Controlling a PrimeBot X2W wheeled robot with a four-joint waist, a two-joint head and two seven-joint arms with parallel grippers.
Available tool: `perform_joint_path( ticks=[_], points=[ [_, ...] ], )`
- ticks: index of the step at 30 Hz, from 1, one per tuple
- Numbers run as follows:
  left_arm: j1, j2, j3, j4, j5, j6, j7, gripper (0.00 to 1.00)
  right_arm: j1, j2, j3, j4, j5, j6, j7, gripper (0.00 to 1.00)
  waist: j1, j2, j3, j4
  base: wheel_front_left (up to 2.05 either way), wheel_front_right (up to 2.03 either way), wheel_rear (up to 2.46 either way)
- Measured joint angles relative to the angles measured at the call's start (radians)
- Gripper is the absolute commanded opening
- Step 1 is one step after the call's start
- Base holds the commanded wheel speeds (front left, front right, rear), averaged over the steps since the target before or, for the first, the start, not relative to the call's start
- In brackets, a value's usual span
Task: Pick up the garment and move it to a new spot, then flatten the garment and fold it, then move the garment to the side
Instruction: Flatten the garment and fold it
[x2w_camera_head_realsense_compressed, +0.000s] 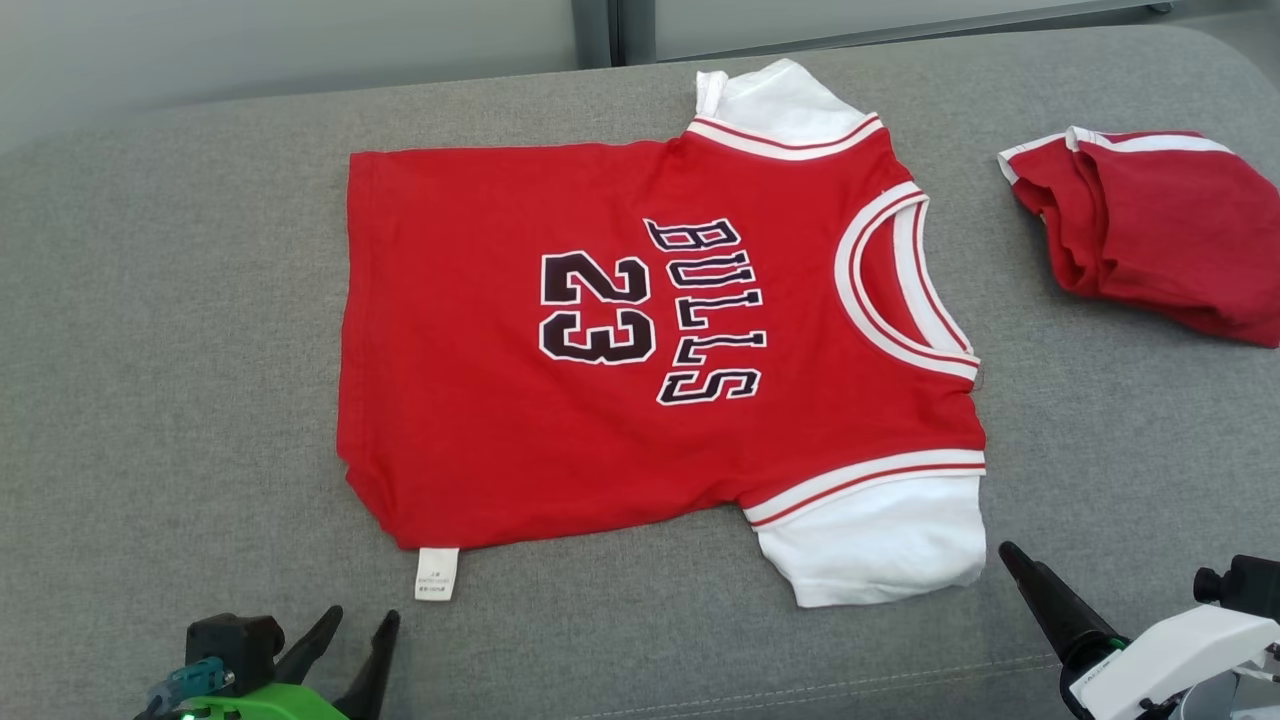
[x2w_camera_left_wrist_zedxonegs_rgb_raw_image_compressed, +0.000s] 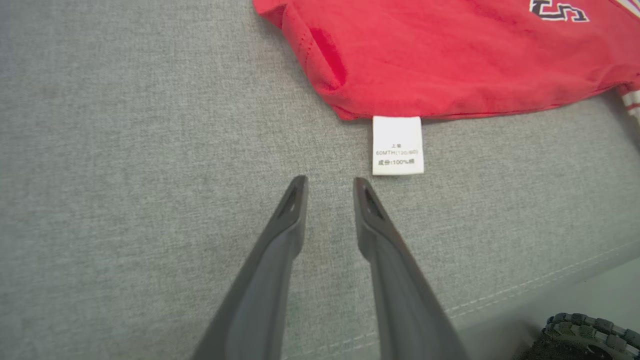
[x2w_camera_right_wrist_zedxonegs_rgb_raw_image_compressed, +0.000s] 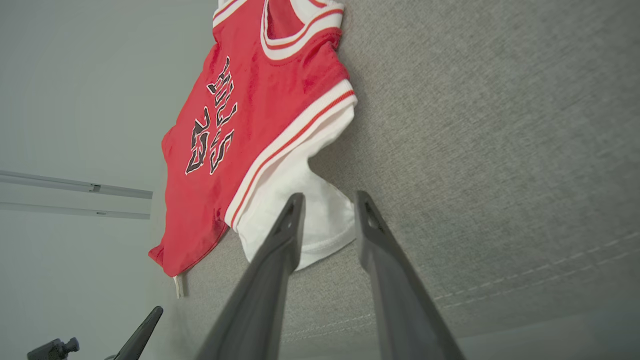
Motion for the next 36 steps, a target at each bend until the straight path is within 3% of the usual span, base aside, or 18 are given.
perform_joint_path(
  ticks=[9, 15, 20, 30, 36],
  points=[
    [0.015, -0.037, 0.007, 0.017, -0.029, 0.010, -0.011, 1.00, -0.001, 0.003, 0.011, 0.047, -0.059, -0.012, -0.026, 1.00, 0.0000, 0.0000, -0.029, -0.007, 0.00, 0.00, 0.00],
    [0.025, -0.033, 0.077, 0.008, -0.034, 0.035, -0.058, 1.00, -0.009, -0.072, 0.040, 0.077, -0.257, -0.021, -0.051, 1.00, 0.0000, 0.0000, -0.072, -0.014, 0.00, 0.00, 0.00],
    [0.026, -0.031, 0.114, -0.018, -0.037, 0.046, -0.103, 1.00, -0.046, -0.090, 0.028, 0.077, -0.387, -0.021, -0.065, 1.00, 0.0000, 0.0000, -0.105, -0.018, 0.00, 0.00, 0.00],
    [0.056, -0.018, 0.159, -0.075, -0.004, 0.055, -0.210, 1.00, -0.083, -0.127, -0.165, 0.156, -0.669, -0.021, -0.079, 1.00, 0.0000, 0.0000, -0.167, -0.024, 0.00, 0.00, 0.00],
    [0.108, -0.011, 0.198, -0.093, 0.007, 0.067, -0.244, 1.00, -0.080, -0.061, -0.264, 0.139, -0.769, -0.021, -0.079, 1.00, 0.0000, 0.0000, -0.189, -0.023, 0.00, 0.00, 0.00]
  ],
)
